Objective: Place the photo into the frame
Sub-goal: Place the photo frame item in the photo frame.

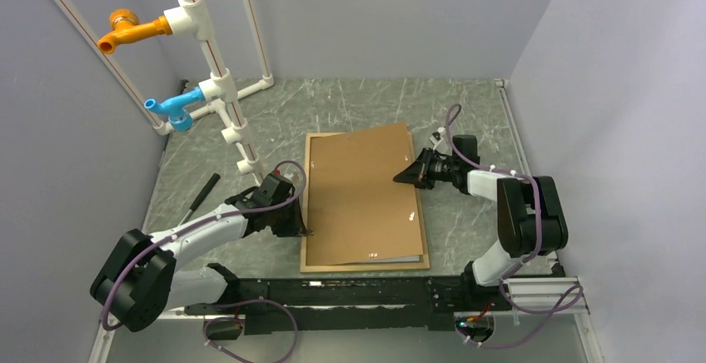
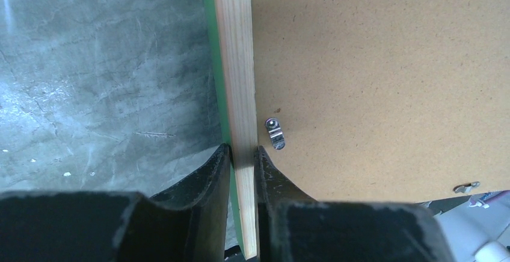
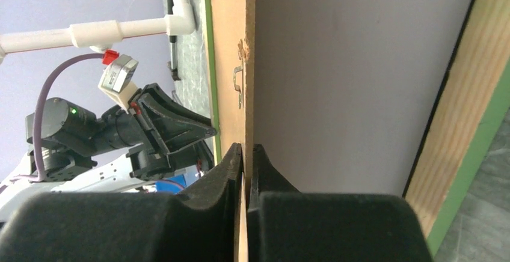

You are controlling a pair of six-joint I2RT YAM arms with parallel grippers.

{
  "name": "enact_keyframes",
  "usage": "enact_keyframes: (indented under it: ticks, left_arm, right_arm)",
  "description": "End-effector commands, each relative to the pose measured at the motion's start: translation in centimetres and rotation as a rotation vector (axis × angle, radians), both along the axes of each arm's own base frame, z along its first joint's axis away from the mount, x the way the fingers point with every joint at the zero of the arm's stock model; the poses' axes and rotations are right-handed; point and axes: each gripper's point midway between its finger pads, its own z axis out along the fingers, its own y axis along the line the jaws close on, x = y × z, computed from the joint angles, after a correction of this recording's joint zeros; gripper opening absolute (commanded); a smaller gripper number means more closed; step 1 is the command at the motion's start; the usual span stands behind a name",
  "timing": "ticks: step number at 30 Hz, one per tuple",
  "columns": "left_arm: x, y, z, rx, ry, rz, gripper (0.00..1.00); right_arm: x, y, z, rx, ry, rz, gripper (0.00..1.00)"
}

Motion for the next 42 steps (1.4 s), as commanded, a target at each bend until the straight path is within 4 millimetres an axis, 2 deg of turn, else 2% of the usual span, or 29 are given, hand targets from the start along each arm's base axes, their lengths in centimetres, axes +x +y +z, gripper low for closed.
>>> enact_keyframes:
  ticks: [1, 10, 15, 20, 30, 42]
  left_arm:
    - [0.1, 1.0, -0.6, 0.067, 0.005, 0.006, 0.21]
    - [0.1, 1.1, -0.7, 0.076, 0.008, 0.0, 0.21]
    - [0.0, 1.3, -0.8, 0.083, 0.01, 0.001, 0.21]
    - [-0.1, 1.4, -0.9, 0.091, 0.013, -0.002, 0.21]
    - [-0.1, 1.5, -0.8, 0.1, 0.015, -0.001, 0.22]
    - [0.6, 1.3, 1.0, 0.087, -0.041, -0.001, 0.32]
  right_arm:
    - [1.1, -0.7, -2.7, -0.136, -0.06, 0.005, 0.12]
    - [1.4, -1.6, -4.1, -0.25, -0.015, 0.024, 0.61]
    - [1.5, -1.9, -4.3, -0.289, -0.003, 0.02, 0.76]
    - [1.3, -2.0, -4.4, -0.33, 0.004, 0.019, 0.83]
    - [1.1, -2.3, -4.6, -0.429, 0.006, 0.012, 0.9]
    - [1.0, -3.1, -4.6, -0.631, -0.025, -0.014, 0.95]
